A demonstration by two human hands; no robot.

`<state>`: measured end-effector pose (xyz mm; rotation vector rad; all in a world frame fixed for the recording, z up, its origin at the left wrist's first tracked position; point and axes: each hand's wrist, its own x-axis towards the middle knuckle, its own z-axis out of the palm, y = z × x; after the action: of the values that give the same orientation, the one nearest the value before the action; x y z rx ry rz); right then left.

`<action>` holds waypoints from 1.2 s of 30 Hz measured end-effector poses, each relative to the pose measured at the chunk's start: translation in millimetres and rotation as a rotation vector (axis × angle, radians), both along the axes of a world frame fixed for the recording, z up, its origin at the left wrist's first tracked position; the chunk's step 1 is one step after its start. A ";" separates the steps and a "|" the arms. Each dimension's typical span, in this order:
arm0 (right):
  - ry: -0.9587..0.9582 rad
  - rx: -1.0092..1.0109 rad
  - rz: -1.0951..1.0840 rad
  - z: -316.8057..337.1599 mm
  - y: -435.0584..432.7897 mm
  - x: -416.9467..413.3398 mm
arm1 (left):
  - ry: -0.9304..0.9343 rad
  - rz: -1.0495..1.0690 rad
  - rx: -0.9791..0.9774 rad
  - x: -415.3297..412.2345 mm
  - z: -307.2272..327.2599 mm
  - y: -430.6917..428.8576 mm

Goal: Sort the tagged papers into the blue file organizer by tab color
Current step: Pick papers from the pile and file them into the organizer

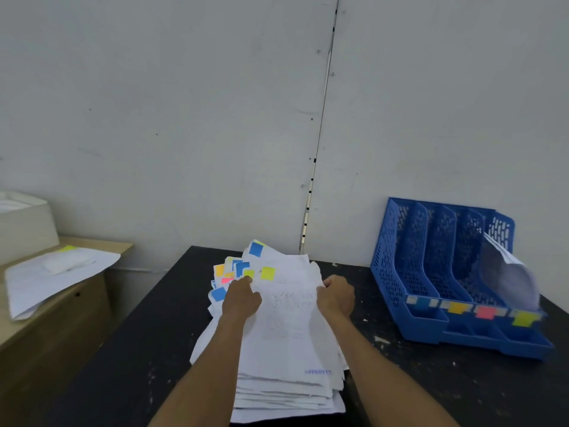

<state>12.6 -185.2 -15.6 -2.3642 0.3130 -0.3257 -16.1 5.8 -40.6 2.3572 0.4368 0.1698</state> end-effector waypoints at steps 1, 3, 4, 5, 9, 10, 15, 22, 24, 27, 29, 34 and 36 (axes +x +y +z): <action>-0.039 0.025 0.007 2.8 -0.8 -0.9 | -0.005 0.009 -0.004 0.3 0.5 -1.9; -0.116 0.086 0.040 7.3 -1.3 -2.3 | -0.016 0.028 -0.019 0.8 1.1 -5.0; -0.145 0.124 0.072 8.3 -2.1 -2.2 | -0.026 0.041 -0.023 0.6 1.3 -6.8; -0.168 0.173 0.110 10.3 -2.9 -2.9 | -0.038 0.055 -0.022 0.2 2.3 -8.5; -0.250 0.311 0.262 21.1 -6.8 -3.5 | -0.127 0.103 -0.083 1.8 10.6 -15.0; -0.276 0.347 0.273 25.4 -7.9 -4.2 | -0.142 0.104 -0.121 3.2 13.7 -16.8; -0.368 0.565 0.260 48.8 -19.5 -3.7 | -0.229 0.100 -0.250 9.3 29.8 -33.0; -0.308 0.752 0.368 74.9 -65.0 -4.4 | -0.378 0.149 -0.408 25.3 58.0 -78.2; -0.257 0.749 0.420 79.3 -86.8 -7.5 | -0.408 0.176 -0.428 30.1 64.2 -99.0; -0.209 0.671 0.457 82.0 -123.0 -9.5 | -0.442 0.168 -0.465 36.2 76.0 -132.6; -0.206 0.637 0.418 82.1 -155.6 -9.3 | -0.473 0.101 -0.477 45.7 84.4 -164.5; -0.289 0.548 0.208 85.2 -235.3 -8.0 | -0.511 -0.094 -0.459 64.0 103.0 -252.5; -0.321 0.489 0.102 87.5 -266.3 -6.3 | -0.510 -0.188 -0.447 68.4 107.6 -291.2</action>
<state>6.3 -451.5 71.9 -1.8066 0.1016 -0.5086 52.3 -285.4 66.9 1.8153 -0.0016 0.5134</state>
